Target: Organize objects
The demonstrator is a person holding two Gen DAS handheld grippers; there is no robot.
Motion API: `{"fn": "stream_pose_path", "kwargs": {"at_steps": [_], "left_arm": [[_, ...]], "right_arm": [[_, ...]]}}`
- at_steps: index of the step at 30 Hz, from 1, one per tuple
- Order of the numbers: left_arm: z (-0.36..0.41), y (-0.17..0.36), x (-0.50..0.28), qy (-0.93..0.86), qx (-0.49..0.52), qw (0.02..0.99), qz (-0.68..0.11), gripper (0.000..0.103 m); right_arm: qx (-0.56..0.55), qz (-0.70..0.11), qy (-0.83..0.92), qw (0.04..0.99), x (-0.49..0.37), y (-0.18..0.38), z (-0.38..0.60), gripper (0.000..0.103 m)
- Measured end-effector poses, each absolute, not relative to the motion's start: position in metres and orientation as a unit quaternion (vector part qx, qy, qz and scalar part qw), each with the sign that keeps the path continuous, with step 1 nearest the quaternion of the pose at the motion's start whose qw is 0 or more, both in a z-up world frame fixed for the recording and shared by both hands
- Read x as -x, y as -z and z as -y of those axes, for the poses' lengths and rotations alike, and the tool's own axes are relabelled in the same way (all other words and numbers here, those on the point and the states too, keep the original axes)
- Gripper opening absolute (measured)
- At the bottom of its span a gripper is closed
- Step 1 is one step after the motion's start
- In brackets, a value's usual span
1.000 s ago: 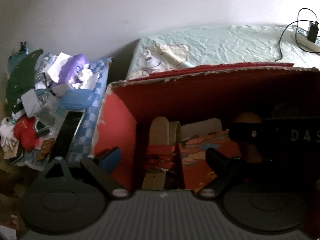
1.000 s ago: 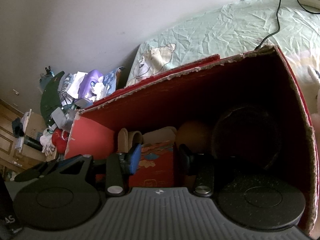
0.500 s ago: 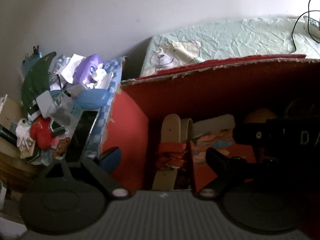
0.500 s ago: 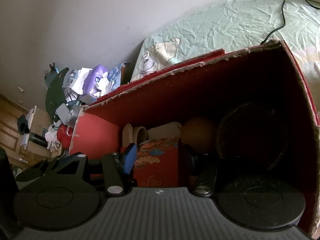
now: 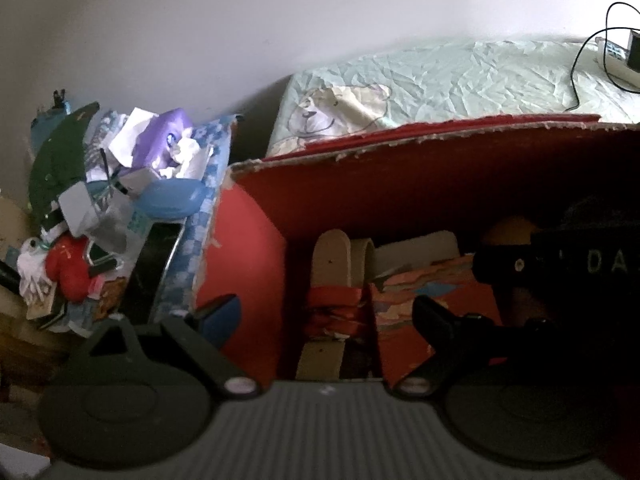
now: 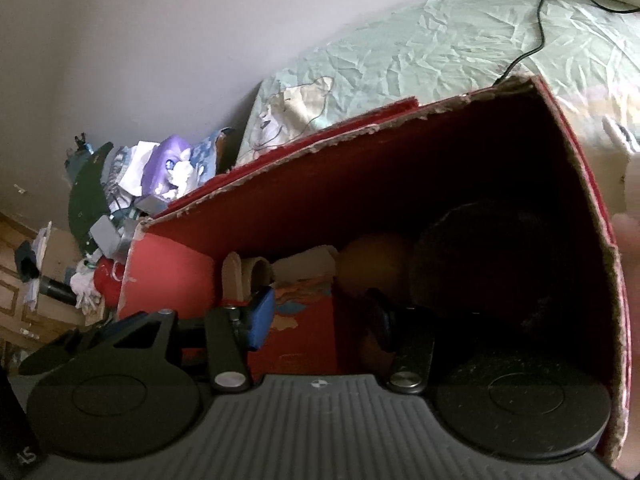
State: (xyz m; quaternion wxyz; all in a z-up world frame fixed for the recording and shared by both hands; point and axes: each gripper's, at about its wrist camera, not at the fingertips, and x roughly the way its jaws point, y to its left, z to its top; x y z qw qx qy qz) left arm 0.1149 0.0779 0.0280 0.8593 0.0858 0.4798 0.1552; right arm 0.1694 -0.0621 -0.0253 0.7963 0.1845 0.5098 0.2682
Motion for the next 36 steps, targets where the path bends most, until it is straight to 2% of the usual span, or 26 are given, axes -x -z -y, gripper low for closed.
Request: {"fn": "stream_pose_path", "kwargs": {"at_steps": [4, 23, 30, 36], "left_arm": [[-0.077, -0.029, -0.114, -0.146, -0.086, 0.863, -0.475, 0.097], [-0.072, -0.034, -0.109, -0.128, -0.078, 0.873, -0.464, 0.097], [-0.067, -0.035, -0.097, -0.110, -0.042, 0.873, -0.473, 0.098], [-0.068, -0.046, -0.086, -0.095, -0.006, 0.881, -0.463, 0.100]], "right_arm": [[-0.181, -0.507, -0.262, 0.801, -0.169, 0.025, 0.063, 0.054], [-0.172, -0.501, -0.240, 0.813, -0.165, 0.022, 0.065, 0.054], [-0.123, -0.484, -0.221, 0.837, -0.154, 0.005, 0.071, 0.054], [-0.127, -0.471, -0.236, 0.841, -0.135, -0.007, 0.083, 0.056]]}}
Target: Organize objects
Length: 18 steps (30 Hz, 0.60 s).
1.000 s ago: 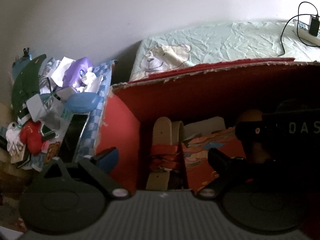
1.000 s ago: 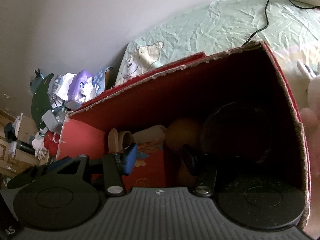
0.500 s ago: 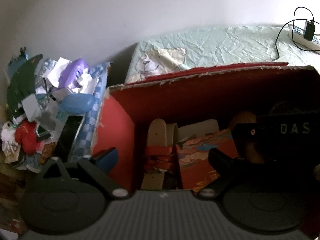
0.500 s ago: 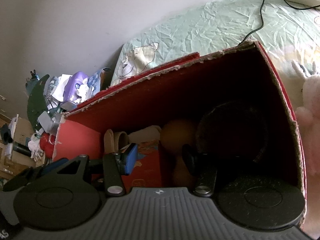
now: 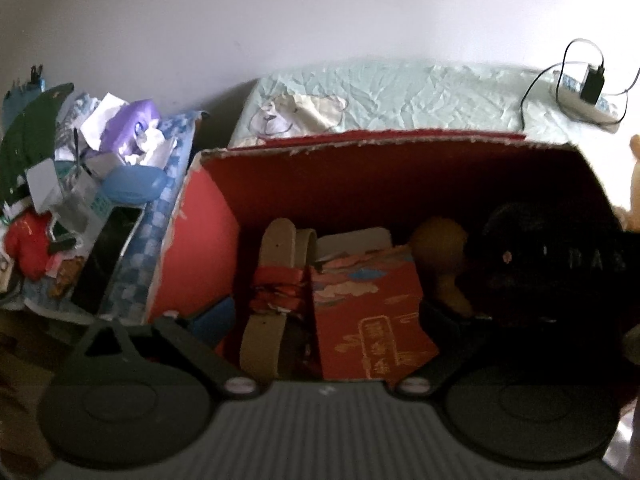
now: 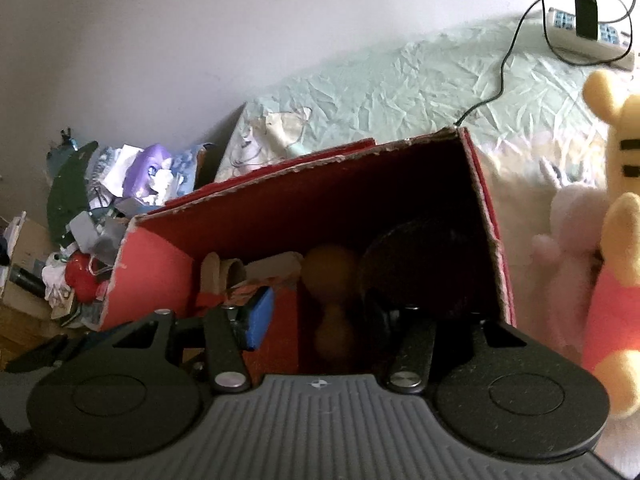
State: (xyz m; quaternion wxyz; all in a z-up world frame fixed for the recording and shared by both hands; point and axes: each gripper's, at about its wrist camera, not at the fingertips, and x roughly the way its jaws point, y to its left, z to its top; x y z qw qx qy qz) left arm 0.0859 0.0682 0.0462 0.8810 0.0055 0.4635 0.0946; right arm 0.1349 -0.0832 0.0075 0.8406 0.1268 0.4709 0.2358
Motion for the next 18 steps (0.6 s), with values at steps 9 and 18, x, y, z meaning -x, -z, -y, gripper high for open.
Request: {"fn": "stream_pose_path", "kwargs": {"at_steps": [9, 18], "left_arm": [[-0.060, -0.060, -0.065, -0.105, -0.009, 0.882, -0.460, 0.101], [-0.052, -0.079, -0.040, -0.120, -0.026, 0.875, -0.469, 0.099]], "right_arm": [[-0.132, -0.445, -0.238, 0.853, -0.110, -0.027, 0.096, 0.070], [-0.128, -0.425, -0.235, 0.865, -0.078, -0.042, 0.106, 0.074]]}}
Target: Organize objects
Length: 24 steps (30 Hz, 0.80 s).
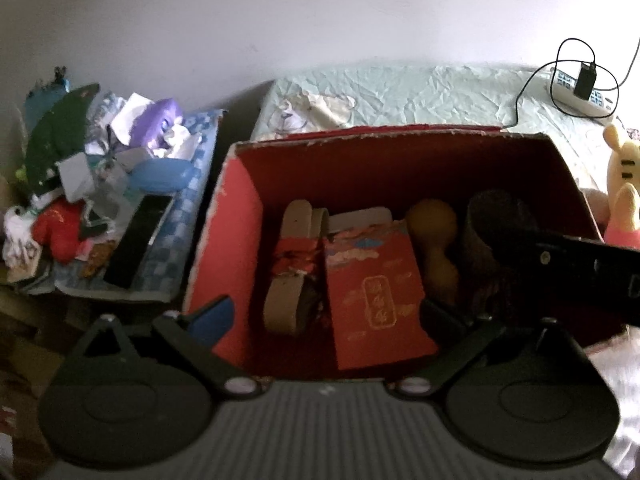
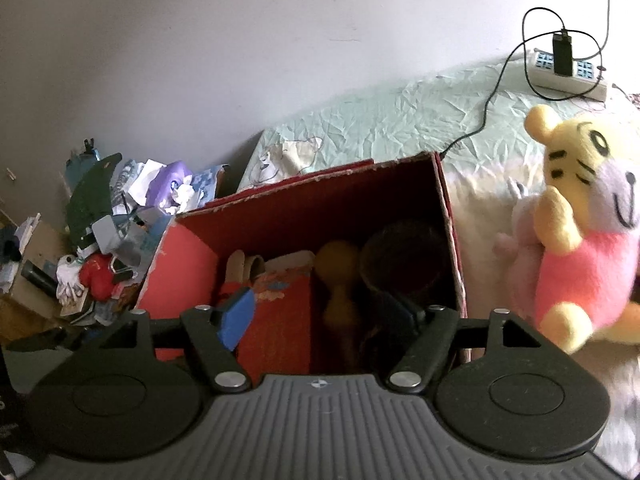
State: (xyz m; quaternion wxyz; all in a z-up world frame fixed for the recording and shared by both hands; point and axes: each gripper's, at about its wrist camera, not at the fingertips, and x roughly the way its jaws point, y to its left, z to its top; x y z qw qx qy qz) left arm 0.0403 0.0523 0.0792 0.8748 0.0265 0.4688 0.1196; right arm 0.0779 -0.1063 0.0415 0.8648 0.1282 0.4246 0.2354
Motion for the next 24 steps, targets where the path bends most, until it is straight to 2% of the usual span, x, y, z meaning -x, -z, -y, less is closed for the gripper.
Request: {"fn": "stream_pose_path", "kwargs": {"at_steps": [6, 17, 24], "left_arm": [[-0.050, -0.086, -0.019, -0.119, -0.021, 0.870, -0.478, 0.099], [-0.043, -0.059, 0.011, -0.120, -0.009, 0.841, -0.527, 0.100], [-0.050, -0.048, 0.014, -0.126, 0.003, 0.830, -0.543, 0.100]], "right_arm": [[-0.136, -0.435, -0.232, 0.859, -0.055, -0.043, 0.111, 0.073], [-0.118, -0.437, -0.231, 0.861, -0.023, -0.044, 0.105, 0.073], [-0.117, -0.479, -0.227, 0.840, -0.016, -0.032, 0.101, 0.073]]}}
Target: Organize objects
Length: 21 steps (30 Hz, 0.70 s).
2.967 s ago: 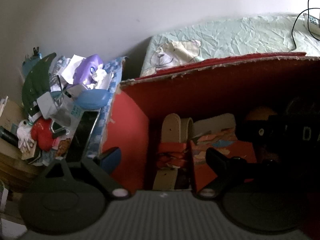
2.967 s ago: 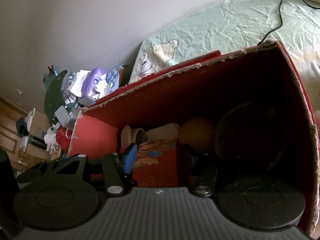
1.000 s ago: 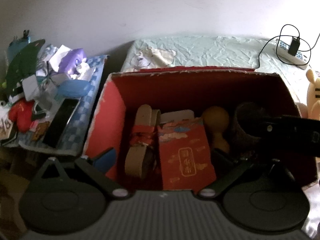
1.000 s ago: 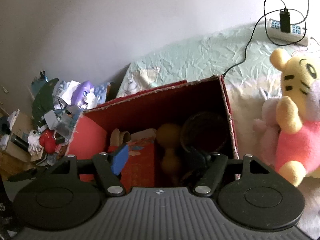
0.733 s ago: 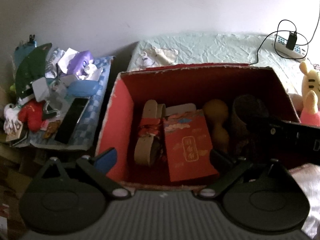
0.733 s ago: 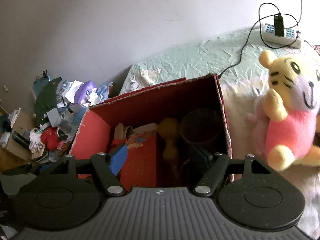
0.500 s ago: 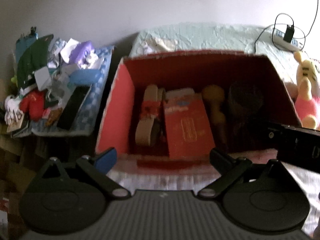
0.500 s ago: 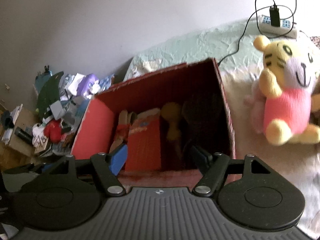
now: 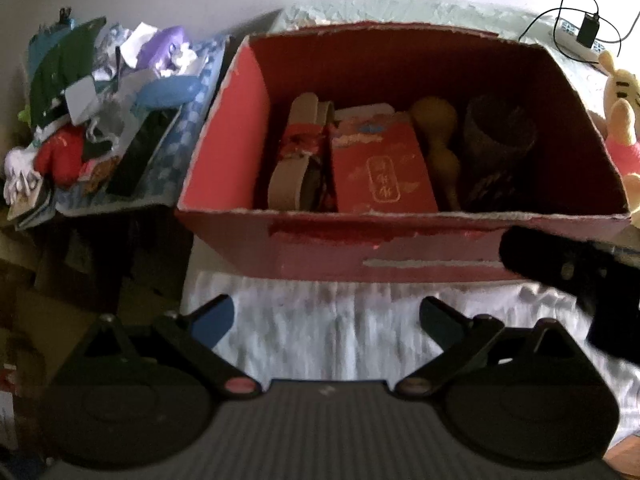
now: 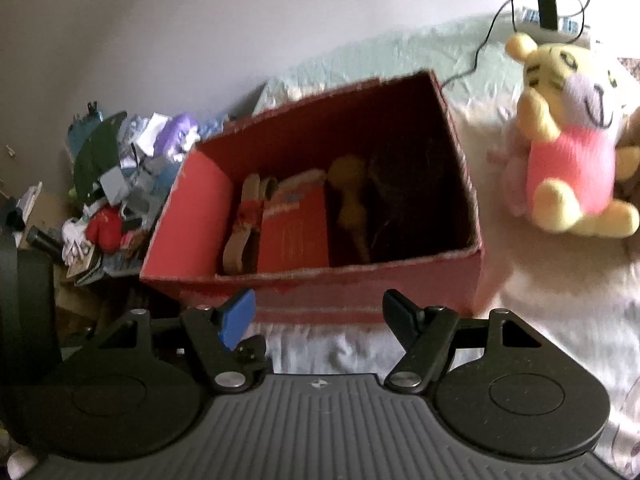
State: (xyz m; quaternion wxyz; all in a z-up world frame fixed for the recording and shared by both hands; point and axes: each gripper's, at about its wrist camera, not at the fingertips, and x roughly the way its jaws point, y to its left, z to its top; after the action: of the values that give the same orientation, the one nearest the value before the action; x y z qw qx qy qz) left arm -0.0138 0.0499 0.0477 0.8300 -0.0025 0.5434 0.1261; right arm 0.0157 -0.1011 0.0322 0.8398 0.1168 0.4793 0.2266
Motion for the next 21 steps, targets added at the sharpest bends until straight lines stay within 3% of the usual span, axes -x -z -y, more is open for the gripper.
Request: {"fn": "stream_pose_path", "kwargs": {"at_steps": [21], "left_arm": [[-0.055, -0.049, 0.005, -0.128, 0.004, 0.817, -0.563, 0.100]], "right_arm": [[-0.119, -0.519, -0.241, 0.812, -0.025, -0.025, 0.097, 0.073]]}}
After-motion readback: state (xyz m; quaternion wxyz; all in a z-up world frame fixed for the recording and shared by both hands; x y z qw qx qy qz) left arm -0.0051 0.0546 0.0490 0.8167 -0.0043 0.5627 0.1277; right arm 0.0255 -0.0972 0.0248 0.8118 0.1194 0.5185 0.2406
